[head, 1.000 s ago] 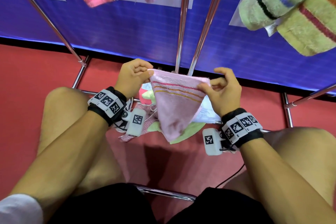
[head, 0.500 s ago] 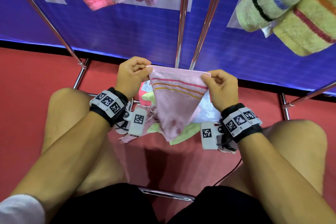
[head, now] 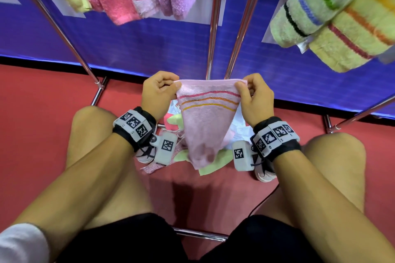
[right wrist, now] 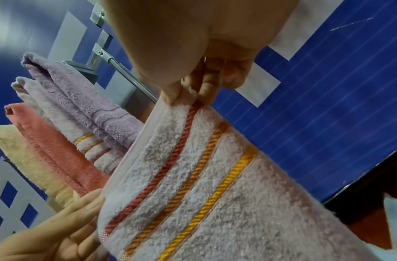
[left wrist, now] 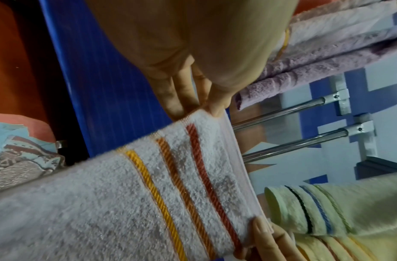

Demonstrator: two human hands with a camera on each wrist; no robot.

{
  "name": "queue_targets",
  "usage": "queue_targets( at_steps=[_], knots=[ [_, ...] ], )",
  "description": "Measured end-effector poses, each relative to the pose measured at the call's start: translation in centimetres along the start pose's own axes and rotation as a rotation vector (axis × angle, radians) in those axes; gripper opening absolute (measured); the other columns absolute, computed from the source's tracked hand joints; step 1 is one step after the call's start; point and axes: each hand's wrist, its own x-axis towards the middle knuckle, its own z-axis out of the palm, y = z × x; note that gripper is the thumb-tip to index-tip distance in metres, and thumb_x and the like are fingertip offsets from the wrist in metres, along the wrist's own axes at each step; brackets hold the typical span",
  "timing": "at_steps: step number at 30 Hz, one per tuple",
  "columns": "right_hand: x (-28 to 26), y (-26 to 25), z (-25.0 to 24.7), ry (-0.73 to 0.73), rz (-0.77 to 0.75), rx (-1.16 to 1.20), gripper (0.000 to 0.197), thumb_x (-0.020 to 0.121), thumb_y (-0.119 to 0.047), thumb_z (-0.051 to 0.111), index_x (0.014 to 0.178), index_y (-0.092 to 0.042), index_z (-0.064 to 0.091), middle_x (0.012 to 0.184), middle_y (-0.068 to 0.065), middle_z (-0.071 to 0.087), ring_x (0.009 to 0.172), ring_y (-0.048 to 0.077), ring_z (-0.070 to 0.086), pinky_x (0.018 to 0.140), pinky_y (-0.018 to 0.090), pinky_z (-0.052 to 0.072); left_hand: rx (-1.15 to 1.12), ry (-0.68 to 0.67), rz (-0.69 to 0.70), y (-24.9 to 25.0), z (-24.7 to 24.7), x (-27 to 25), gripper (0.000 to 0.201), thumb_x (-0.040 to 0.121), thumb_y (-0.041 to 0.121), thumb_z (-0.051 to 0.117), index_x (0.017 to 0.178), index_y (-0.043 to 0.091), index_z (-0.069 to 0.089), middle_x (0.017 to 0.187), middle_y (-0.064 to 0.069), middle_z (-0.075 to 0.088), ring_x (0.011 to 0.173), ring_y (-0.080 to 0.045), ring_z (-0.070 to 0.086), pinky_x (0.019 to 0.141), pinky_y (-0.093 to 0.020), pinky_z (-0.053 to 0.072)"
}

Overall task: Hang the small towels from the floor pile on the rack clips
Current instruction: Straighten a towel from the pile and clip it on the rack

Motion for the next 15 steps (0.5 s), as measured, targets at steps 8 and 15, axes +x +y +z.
queue_targets(
  at_steps=[8,15],
  knots=[
    [2.8,-5.5,-4.0,0.021,-0.141,-0.018,0.015,0.095,-0.019,0.062,0.084,-0.019,0.052,0.067,-0.014,0.050,0.064,-0.004,0.050,0.061,0.004,0.033,0.088,-0.022,0.223,8.1,-0.3,1.3,0.017,0.079,0.008,0.070,0.082,0.025,0.068,0.069,0.015,0.064,0.070,-0.011,0.057,0.069,-0.037,0.055],
    [8.5,-15.1,-9.5,0.095,-0.325,-0.001,0.010,0.091,-0.025,0.060,0.085,-0.020,0.054,0.068,-0.015,0.049,0.062,0.000,0.048,0.063,0.009,0.034,0.115,-0.030,0.435,20.2,-0.5,3.8,0.024,0.083,0.002,0.067,0.083,0.026,0.065,0.073,0.008,0.064,0.063,0.000,0.057,0.064,-0.025,0.054]
  ],
)
